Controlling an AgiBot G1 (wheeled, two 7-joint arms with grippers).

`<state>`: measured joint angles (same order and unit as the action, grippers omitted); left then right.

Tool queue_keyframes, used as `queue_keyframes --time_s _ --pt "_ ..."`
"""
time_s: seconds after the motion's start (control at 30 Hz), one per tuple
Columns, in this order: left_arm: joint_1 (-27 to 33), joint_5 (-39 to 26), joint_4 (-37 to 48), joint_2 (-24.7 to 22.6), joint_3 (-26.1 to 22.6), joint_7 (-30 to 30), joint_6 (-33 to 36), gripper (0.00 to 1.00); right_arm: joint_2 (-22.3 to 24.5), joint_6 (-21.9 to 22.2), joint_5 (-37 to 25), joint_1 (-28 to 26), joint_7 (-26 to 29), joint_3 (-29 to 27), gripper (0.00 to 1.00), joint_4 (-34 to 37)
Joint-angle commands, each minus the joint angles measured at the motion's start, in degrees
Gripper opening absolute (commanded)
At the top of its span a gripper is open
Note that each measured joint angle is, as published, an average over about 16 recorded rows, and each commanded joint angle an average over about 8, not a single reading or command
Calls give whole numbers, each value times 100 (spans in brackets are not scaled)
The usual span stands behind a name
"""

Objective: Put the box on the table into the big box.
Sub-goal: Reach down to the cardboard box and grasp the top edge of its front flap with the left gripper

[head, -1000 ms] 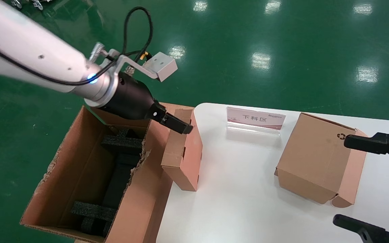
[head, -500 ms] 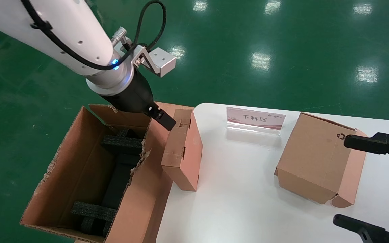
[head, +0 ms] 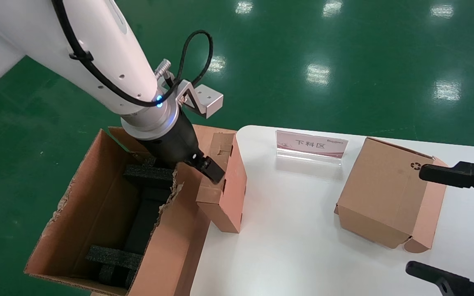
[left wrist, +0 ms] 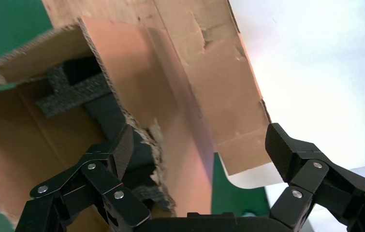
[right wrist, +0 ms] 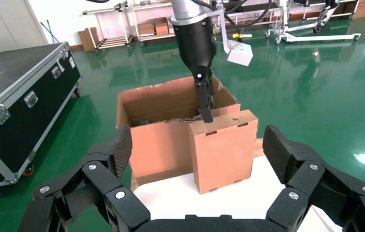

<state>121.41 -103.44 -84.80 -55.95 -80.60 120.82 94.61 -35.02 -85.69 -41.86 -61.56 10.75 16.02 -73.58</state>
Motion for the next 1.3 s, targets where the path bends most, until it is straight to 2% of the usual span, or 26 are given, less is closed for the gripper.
queue_keyframes --time_s 0.03,0.8,1.2,1.3 --pt "-47 26 0 2 7 78 -9 100 0 0 0 0 0 0 100 0" --pt "-620 -440 0 -197 385 1105 -138 100 0 0 0 0 0 0 100 0" --pt "-973 -893 0 -381 353 1558 -185 100 0 0 0 0 0 0 100 0" --pt "-1040 -978 0 -411 332 1628 -193 62 0 0 0 0 0 0 100 0"
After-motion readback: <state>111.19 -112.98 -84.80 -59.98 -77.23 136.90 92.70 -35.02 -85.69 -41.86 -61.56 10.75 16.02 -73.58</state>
